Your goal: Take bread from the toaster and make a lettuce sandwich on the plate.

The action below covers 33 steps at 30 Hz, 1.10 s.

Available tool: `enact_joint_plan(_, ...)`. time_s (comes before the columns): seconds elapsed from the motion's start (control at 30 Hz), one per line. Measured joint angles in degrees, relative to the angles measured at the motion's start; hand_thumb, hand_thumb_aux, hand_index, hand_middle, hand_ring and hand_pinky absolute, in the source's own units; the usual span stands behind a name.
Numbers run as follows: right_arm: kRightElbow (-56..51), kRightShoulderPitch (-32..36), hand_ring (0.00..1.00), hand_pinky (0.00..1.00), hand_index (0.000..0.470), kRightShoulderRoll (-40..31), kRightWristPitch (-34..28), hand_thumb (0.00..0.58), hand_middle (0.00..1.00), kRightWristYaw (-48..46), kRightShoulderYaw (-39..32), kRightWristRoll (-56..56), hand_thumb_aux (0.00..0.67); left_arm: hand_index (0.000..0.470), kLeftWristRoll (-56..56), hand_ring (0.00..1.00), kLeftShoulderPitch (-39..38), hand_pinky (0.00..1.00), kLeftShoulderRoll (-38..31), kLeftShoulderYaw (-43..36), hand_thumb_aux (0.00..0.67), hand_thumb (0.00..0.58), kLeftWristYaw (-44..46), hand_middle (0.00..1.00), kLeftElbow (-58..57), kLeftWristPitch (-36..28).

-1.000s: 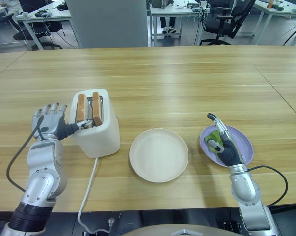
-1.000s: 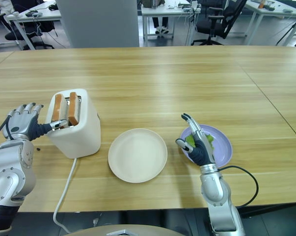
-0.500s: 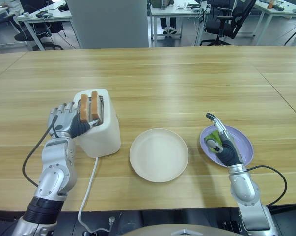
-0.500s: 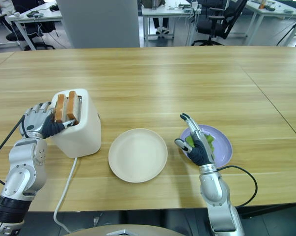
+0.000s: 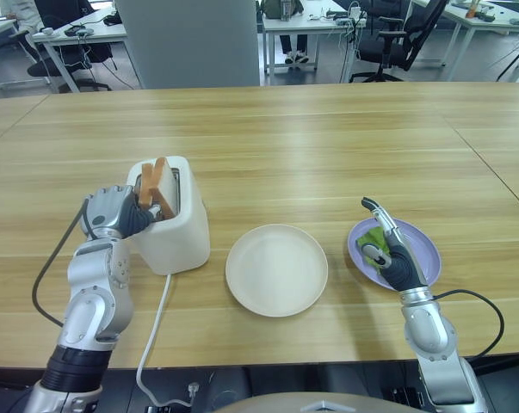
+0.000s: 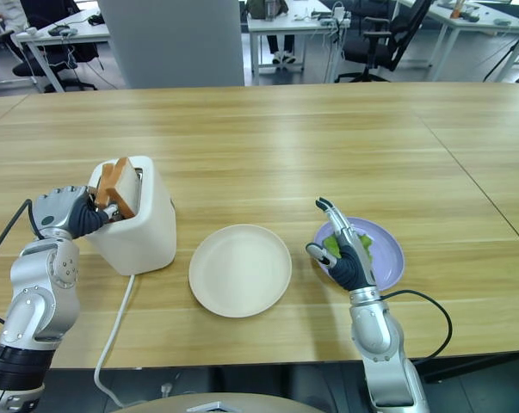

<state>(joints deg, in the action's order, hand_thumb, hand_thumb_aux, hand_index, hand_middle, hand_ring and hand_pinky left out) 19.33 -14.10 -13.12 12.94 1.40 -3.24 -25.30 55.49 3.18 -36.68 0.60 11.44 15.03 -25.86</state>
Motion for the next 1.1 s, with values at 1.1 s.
enact_joint_plan(1.1, 0.03, 0.07, 0.00, 0.00, 0.000, -0.13, 0.01, 0.000, 0.00, -0.48, -0.46, 0.01, 0.000, 0.460, -9.45, 1.00, 5.38, 1.00, -0.87, 7.22, 0.670, 0.580, -15.14, 1.00, -4.47, 13.50)
